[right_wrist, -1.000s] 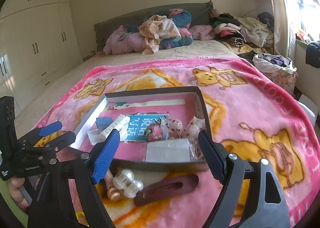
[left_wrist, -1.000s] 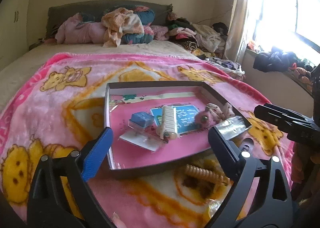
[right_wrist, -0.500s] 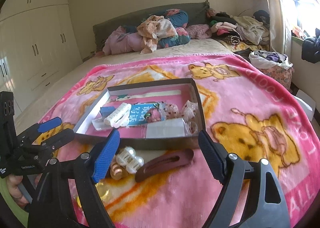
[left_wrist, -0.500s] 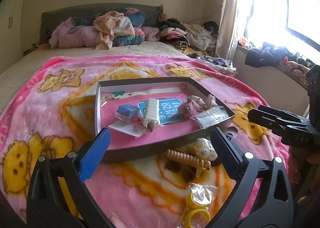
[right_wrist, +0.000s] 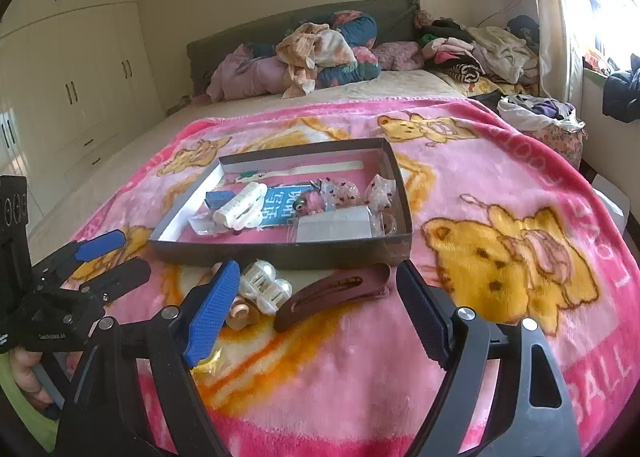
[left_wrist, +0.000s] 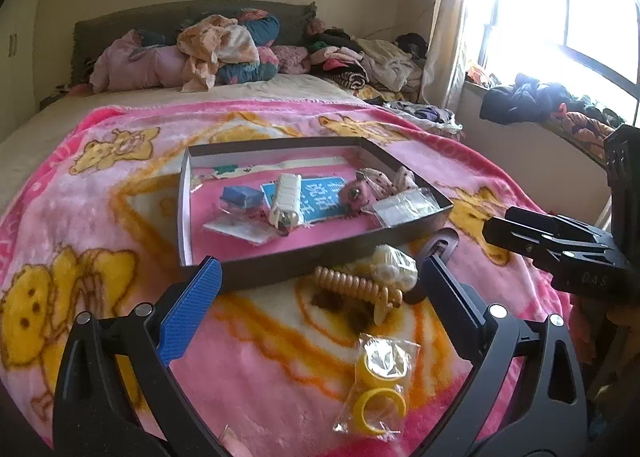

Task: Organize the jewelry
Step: 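Withdraw both tools from the tray toward the remaining accessories, then grasp the bagged yellow rings with the left tool while the right tool grasps the white pearl clip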

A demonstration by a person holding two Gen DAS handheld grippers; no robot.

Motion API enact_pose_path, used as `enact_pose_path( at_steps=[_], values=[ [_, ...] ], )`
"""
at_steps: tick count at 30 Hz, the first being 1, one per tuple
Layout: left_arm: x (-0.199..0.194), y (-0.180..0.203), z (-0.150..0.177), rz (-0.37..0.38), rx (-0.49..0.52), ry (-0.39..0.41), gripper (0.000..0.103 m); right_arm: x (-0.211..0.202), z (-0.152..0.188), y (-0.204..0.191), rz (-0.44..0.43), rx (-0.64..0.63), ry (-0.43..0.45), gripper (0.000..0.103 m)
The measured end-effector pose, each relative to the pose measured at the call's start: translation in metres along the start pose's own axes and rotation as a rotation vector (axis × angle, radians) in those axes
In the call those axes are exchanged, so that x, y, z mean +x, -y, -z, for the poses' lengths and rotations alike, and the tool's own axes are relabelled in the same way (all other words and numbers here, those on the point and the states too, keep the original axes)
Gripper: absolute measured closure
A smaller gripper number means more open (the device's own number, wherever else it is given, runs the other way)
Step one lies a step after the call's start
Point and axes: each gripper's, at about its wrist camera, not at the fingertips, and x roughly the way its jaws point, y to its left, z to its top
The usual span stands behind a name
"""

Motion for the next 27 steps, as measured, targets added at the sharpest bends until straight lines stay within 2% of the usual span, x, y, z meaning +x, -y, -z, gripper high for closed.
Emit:
enact_pose_path(
  at_steps=[20,27],
  values=[
    [0.005,0.012,0.032,0.062,0.034,-0.086,0.012,0.009,0.019,0.002,-0.014,0.036,-0.06,0.025],
    [0.014,0.023,0.046,0.086,0.066,-0.134,0.012,0.02,0.016,-0.006,-0.035,0.001,-0.082,0.028]
  ],
)
